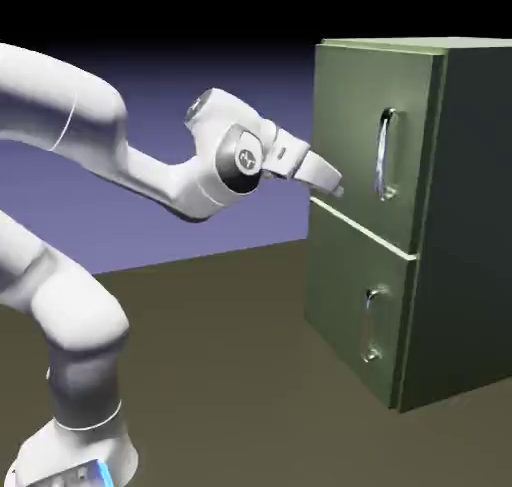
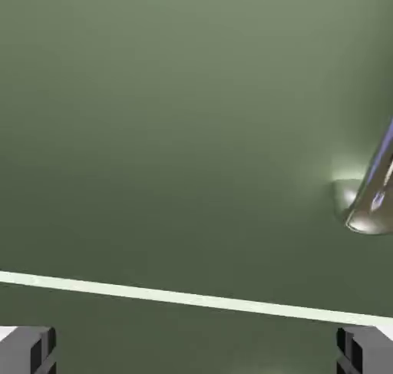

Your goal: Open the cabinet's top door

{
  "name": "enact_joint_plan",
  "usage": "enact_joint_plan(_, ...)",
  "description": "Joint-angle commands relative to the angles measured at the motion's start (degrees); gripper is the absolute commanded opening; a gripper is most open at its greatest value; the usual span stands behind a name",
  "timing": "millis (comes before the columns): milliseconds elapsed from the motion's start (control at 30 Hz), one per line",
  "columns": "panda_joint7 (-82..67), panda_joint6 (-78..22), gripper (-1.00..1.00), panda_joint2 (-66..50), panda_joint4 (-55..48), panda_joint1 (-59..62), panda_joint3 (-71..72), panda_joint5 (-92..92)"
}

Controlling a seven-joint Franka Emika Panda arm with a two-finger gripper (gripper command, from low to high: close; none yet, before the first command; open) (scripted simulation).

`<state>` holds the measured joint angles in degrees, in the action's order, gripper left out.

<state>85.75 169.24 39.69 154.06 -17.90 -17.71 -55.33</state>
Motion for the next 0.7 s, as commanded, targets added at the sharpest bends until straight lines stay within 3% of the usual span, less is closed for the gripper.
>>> enact_joint_plan(0, 2.0, -0.2, 0.0, 0.3, -0.3, -0.8, -0.8, -2.5)
enact_joint_plan(667, 40.9, -4.5, 0.0, 6.7, -6.6, -16.3, -16.8, -52.3)
